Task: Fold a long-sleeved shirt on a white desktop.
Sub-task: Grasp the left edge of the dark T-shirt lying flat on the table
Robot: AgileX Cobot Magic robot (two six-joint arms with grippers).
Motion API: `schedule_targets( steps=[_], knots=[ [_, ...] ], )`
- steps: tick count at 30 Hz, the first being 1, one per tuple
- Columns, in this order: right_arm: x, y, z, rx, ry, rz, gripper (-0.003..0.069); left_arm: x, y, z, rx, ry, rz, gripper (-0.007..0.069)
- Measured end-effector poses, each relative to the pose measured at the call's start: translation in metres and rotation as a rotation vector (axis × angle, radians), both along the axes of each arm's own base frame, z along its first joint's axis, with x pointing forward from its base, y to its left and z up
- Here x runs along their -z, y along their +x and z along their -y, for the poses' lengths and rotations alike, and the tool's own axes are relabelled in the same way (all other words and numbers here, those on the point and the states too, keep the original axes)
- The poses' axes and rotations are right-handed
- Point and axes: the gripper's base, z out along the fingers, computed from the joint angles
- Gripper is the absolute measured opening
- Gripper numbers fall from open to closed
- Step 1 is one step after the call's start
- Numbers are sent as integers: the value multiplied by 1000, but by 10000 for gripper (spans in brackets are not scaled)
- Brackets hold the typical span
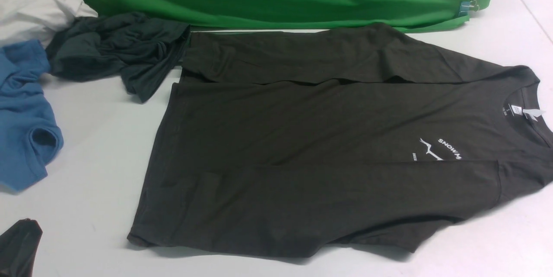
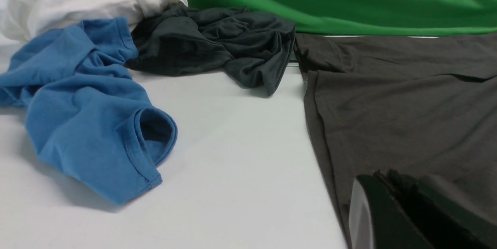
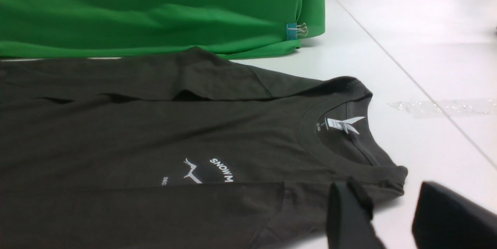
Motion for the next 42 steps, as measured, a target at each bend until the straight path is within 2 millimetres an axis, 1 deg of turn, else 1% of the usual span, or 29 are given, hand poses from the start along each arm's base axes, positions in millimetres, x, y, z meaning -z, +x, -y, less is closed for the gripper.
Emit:
schedule_targets(
  steps=[5,10,18,21,30,33,35,37,39,41,42],
  knots=[
    [0,0,0,0,0,-1,240,0,0,0,-1,14,1,18],
    [0,0,0,0,0,-1,240,-4,1,0,-2,22,47,18],
    [0,0,0,0,0,3,240,-21,1,0,-4,24,232,18],
    [0,0,0,0,0,4,240,-25,1,0,-5,25,276,18],
    [-1,0,0,0,0,6,240,-27,1,0,-5,22,293,18],
    [-2,0,0,1,-1,19,240,-29,0,-1,-6,-29,325,18],
    [-9,1,1,6,1,105,240,-37,-1,-1,-8,-173,406,18],
    [-17,1,1,12,24,190,240,-42,-3,-2,-5,-241,468,18],
    [-29,0,2,18,126,329,240,-49,-5,-3,2,-280,556,18],
    [-39,-2,2,11,224,445,241,-53,-7,-3,8,-300,599,18],
    [-45,-4,2,-2,303,525,241,-55,-8,-3,12,-319,622,18]
  ],
)
